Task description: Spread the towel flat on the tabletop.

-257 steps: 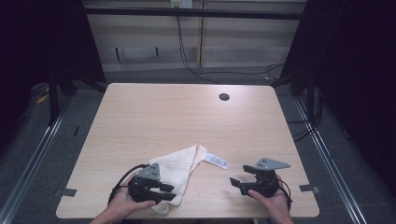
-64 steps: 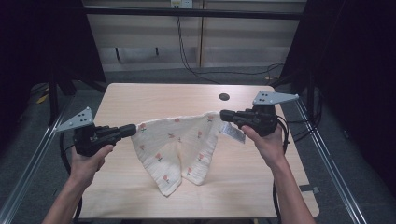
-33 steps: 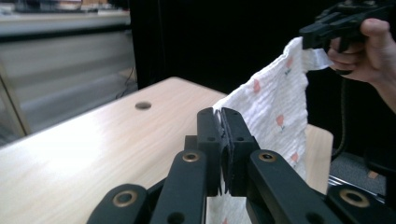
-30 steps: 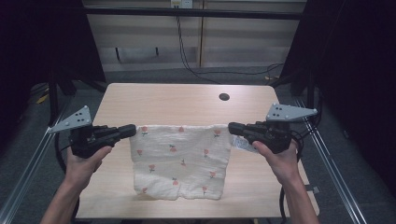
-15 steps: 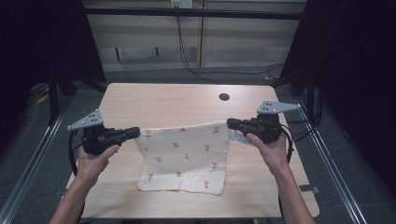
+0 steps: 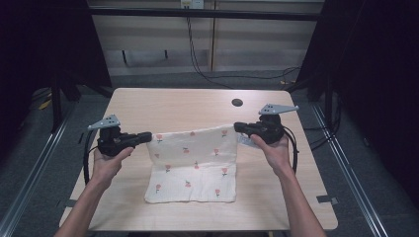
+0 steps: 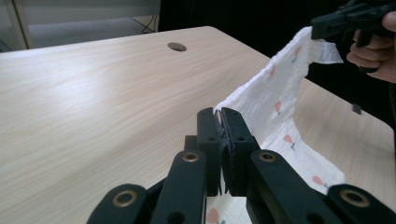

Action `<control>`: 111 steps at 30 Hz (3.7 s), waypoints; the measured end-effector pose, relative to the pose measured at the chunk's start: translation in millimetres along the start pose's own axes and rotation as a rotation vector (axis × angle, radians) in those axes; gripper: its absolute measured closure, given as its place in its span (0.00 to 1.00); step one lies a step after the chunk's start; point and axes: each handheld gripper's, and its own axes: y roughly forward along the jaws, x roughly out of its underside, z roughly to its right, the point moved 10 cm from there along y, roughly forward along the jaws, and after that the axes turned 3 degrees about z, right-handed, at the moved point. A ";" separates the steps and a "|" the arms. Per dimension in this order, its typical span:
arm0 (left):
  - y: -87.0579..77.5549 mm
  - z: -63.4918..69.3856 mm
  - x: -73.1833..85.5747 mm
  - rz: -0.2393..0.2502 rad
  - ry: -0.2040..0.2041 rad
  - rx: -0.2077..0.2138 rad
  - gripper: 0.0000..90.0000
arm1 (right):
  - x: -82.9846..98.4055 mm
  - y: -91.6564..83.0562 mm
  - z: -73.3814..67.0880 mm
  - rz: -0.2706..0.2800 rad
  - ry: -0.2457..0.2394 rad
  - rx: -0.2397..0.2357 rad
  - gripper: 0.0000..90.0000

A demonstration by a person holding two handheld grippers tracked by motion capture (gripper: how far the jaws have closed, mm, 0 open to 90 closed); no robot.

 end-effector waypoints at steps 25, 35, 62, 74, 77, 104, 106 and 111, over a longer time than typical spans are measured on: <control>49.4 -55.3 13.6 -0.066 -0.059 -0.082 0.89 | 33.0 52.2 50.1 -0.087 0.059 0.097 0.89; 33.8 -52.2 17.5 -0.059 -0.072 -0.090 0.69 | 34.0 43.5 53.6 -0.097 0.058 0.127 0.74; -35.6 36.5 77.2 -0.187 0.006 -0.003 0.66 | 81.1 -9.4 -50.2 -0.096 0.030 -0.029 0.44; -38.1 64.4 95.2 -0.232 0.034 0.057 0.77 | 119.6 -17.3 -78.3 -0.174 0.063 -0.103 0.58; -31.1 62.5 109.2 -0.260 0.022 0.073 0.78 | 131.6 -18.5 -84.7 -0.225 0.036 -0.117 0.67; -21.8 65.9 153.0 -0.440 0.103 0.051 0.66 | 179.2 -11.2 -86.1 -0.348 -0.178 -0.015 0.83; -20.2 66.5 154.4 -0.450 0.092 0.065 0.65 | 179.0 -12.6 -83.5 -0.355 -0.154 -0.009 0.89; -15.7 68.1 155.4 -0.443 0.118 0.057 0.65 | 178.7 -14.2 -81.8 -0.374 -0.122 -0.017 0.93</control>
